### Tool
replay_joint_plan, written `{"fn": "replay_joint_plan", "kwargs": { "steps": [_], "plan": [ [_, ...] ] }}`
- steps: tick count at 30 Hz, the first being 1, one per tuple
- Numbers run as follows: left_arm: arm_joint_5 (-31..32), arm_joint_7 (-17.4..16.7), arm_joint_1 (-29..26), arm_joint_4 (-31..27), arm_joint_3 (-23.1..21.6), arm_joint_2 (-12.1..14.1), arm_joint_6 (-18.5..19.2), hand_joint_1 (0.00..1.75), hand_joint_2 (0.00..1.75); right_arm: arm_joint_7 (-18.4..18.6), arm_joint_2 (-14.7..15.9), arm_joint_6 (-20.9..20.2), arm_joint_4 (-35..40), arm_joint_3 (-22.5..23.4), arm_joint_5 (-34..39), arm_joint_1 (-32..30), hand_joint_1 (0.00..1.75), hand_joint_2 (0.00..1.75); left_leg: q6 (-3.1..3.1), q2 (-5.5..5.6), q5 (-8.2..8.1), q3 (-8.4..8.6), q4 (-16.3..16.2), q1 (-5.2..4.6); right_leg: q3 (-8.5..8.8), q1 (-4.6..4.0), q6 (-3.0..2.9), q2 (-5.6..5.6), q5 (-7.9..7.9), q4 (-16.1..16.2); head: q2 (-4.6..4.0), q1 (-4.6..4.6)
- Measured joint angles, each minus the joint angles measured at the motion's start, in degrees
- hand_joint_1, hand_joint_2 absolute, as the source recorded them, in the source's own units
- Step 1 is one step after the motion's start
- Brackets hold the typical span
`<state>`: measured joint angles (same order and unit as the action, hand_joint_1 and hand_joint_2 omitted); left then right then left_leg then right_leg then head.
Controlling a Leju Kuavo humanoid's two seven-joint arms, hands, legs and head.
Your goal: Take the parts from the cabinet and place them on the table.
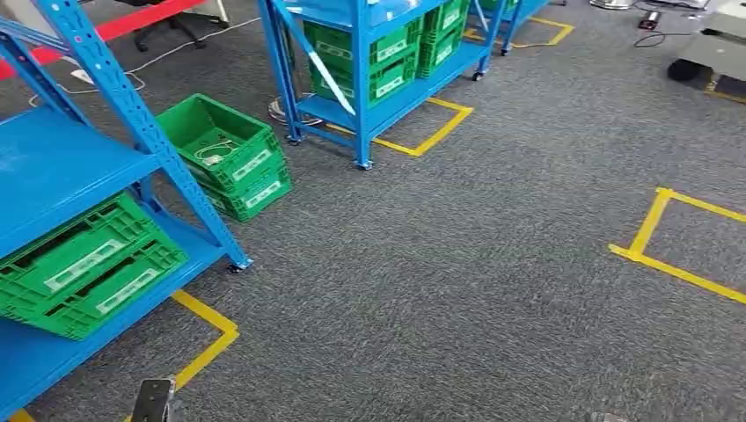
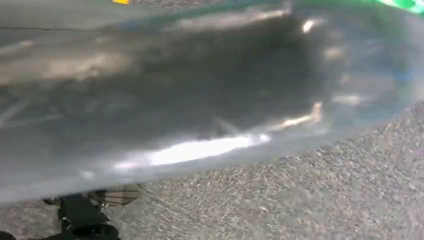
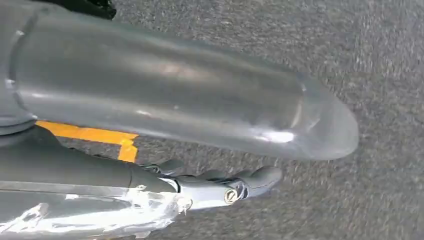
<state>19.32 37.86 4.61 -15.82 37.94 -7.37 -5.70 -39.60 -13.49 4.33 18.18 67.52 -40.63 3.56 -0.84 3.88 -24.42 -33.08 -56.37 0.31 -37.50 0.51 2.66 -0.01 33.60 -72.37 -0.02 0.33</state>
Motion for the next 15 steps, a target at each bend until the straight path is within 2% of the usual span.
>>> {"fn": "replay_joint_plan", "kwargs": {
  "steps": [1, 2, 3, 4, 5, 7, 8, 9, 10, 11, 12, 13, 14, 15],
  "plan": [
    [0.09, 0.00, 0.02, 0.00, 0.09, -0.04, 0.00, 0.00, 0.00, 0.00, 0.00, 0.00, 0.00, 0.00, -0.02, 0.02, 0.00, 0.00, 0.09, 0.87, 0.04, 0.09, 0.00, 0.08, 2.15, 0.07, -0.14, 0.49, -2.92, 4.89, 0.00, -0.02],
    [0.15, 0.00, 0.09, -0.02, 0.22, -0.09, 0.00, 0.00, 0.00, 0.00, 0.00, 0.00, 0.00, 0.00, -0.02, 0.04, 0.00, 0.00, 0.35, 1.67, 0.05, 0.17, -0.03, 0.20, 4.64, 0.19, -0.23, 1.76, -5.55, 10.23, 0.00, 0.00],
    [0.26, 0.00, 0.15, -0.02, 0.33, -0.09, 0.00, 0.00, 0.00, 0.00, 0.00, 0.00, 0.00, 0.00, -0.02, 0.07, 0.00, 0.00, 0.75, 2.28, 0.05, 0.05, -0.12, 0.10, 6.08, 0.54, -0.16, 5.28, -5.55, 13.46, 0.00, 0.02],
    [0.33, 0.00, 0.31, -0.04, 0.35, -0.09, 0.00, 0.00, 0.00, 0.00, 0.00, 0.00, -0.02, -0.02, -0.02, 0.12, 0.00, 0.00, 1.10, 2.94, 0.12, -0.37, -0.59, 0.01, 6.20, 0.67, -0.21, 5.35, -5.42, 14.34, 0.00, -0.15],
    [0.42, 0.00, 0.24, -0.09, 0.35, -0.09, 0.00, 0.00, 0.00, 0.00, 0.00, 0.02, -0.02, -0.02, -0.04, 0.18, 0.00, 0.00, 1.51, 3.45, 0.37, -0.61, -0.23, 0.20, 6.77, 0.43, -0.37, 4.72, -5.44, 14.15, 0.00, 0.00],
    [0.41, 0.00, -0.25, -0.09, 0.48, -0.07, 0.00, 0.00, 0.00, 0.00, -0.02, 0.00, -0.04, -0.02, -0.04, 0.23, 0.00, 0.00, 2.39, 4.67, 0.93, -0.89, 0.17, 0.56, 6.60, 0.12, -1.16, 3.67, -5.73, 14.04, 0.00, -0.07],
    [0.46, 0.00, -0.32, -0.09, 0.57, 0.13, -0.02, 0.00, 0.00, 0.00, -0.07, 0.00, -0.04, 0.00, -0.09, 0.23, 0.00, 0.00, 2.59, 4.42, 0.68, -1.14, -0.03, 0.63, 6.76, 0.57, -1.72, 2.75, -6.09, 14.66, 0.00, -0.07],
    [0.46, 0.02, -0.37, -0.09, 0.59, 0.00, -0.02, 0.00, 0.00, 0.00, 0.04, 0.02, -0.02, 0.00, -0.07, 0.23, 0.00, 0.00, 2.75, 0.70, -0.59, -1.71, -1.44, 0.09, 6.83, 0.41, -1.96, 2.19, -6.23, 14.85, 0.00, -0.48],
    [0.50, 0.02, -0.16, -0.09, 0.61, -0.11, -0.02, 0.00, 0.00, 0.00, 0.04, 0.07, -0.02, 0.02, -0.07, 0.13, 0.00, 0.00, 2.96, -1.65, -3.01, -3.60, -5.25, 0.07, 6.83, 0.20, -2.37, 1.18, -6.26, 14.92, 0.00, -0.85],
    [0.70, 0.02, 0.04, -0.09, 0.63, -0.15, 0.00, 0.00, 0.00, 0.00, 0.04, 0.07, -0.02, 0.02, -0.09, 0.00, 0.00, 0.00, 3.06, -2.68, -5.38, -5.90, -10.14, 0.13, 6.79, 0.01, -2.42, 0.19, -6.23, 14.91, 0.00, -0.81],
    [0.87, 0.04, 0.17, -0.09, 0.68, -0.22, 0.00, 0.00, 0.00, 0.00, 0.04, 0.07, -0.02, 0.02, -0.11, -0.12, 0.00, 0.00, 3.09, -3.14, -7.20, -7.97, -14.65, 0.14, 6.78, -0.13, -2.57, -0.79, -6.13, 14.91, 0.00, -0.79],
    [0.96, 0.04, 0.14, -0.09, 0.74, -0.24, 0.00, 0.00, 0.00, 0.00, 0.04, 0.09, -0.02, 0.02, -0.11, -0.14, 0.00, 0.00, 3.12, -3.23, -7.93, -9.34, -17.63, 0.13, 6.78, -0.20, -2.61, -1.65, -6.09, 14.90, 0.00, -0.79],
    [1.05, 0.04, 0.01, -0.09, 0.83, -0.24, -0.02, 0.00, 0.00, 0.00, 0.04, 0.11, -0.02, 0.00, -0.15, -0.10, 0.00, 0.00, 3.11, -3.23, -7.34, -9.36, -17.86, 0.12, 6.82, -0.24, -2.67, -2.39, -6.03, 14.90, 0.00, -0.81],
    [1.18, 0.04, -0.08, -0.09, 0.96, -0.22, -0.04, 0.00, 0.00, 0.00, 0.04, 0.11, -0.02, 0.00, -0.15, 0.01, 0.00, 0.00, 3.01, -3.28, -5.49, -8.06, -15.58, 0.11, 6.89, -0.27, -2.69, -3.16, -5.96, 14.90, 0.00, -0.83]
  ]
}}
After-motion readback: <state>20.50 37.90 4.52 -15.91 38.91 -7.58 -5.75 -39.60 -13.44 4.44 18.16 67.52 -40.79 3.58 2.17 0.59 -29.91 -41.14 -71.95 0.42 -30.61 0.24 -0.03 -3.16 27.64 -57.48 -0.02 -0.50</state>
